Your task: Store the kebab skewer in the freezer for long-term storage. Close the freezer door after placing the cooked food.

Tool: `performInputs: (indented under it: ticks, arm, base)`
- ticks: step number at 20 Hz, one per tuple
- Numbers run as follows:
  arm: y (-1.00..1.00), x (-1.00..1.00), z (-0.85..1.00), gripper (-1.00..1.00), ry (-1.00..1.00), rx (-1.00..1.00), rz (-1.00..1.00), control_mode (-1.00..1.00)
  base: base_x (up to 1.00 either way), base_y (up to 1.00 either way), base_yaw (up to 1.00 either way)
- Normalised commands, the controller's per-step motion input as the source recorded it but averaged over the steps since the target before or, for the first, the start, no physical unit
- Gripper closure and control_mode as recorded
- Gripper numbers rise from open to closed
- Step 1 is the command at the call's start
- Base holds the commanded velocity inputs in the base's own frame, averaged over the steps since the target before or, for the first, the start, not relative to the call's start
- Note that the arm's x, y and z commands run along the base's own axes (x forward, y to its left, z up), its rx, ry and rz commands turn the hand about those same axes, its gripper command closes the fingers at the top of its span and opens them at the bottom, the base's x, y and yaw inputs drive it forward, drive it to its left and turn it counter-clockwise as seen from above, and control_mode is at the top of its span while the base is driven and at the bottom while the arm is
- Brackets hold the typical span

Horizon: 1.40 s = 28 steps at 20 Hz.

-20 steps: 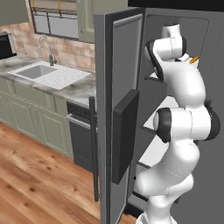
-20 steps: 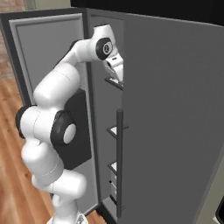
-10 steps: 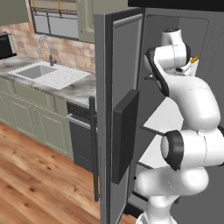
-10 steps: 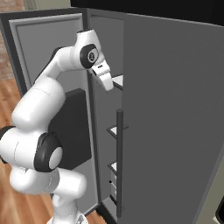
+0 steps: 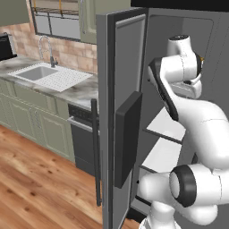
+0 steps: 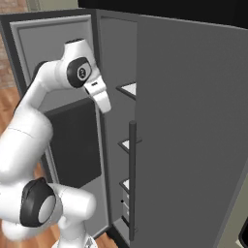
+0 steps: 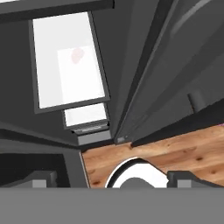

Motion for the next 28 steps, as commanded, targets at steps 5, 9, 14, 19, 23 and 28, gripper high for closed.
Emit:
performInputs:
  ticks: [5, 9, 14, 19, 23, 28]
  arm:
    - [0.25, -0.93, 0.01, -1.00, 0.07, 0.00, 0.12, -1.00]
    - [0.12, -0.91, 0.01, -1.00, 0.11, 0.05, 0.24, -1.00]
    - [0.04, -0.76, -0.01, -1.00, 0.19, 0.05, 0.31, -1.00]
    - [0.08, -0.67, -0.01, -1.00, 0.25, 0.01, 0.29, -1.00]
    - [0.42, -0.47, -0.17, -1.00, 0.07, 0.13, 0.16, -1.00]
    - [0.35, -0.51, -0.28, -1.00, 0.00, 0.03, 0.05, -1.00]
  base:
    - [0.00, 0.00, 0.00]
    - [0.00, 0.00, 0.00]
    - [0.00, 0.00, 0.00]
    - [0.00, 0.00, 0.00]
    - [0.00, 0.00, 0.00]
    - [0.00, 0.00, 0.00]
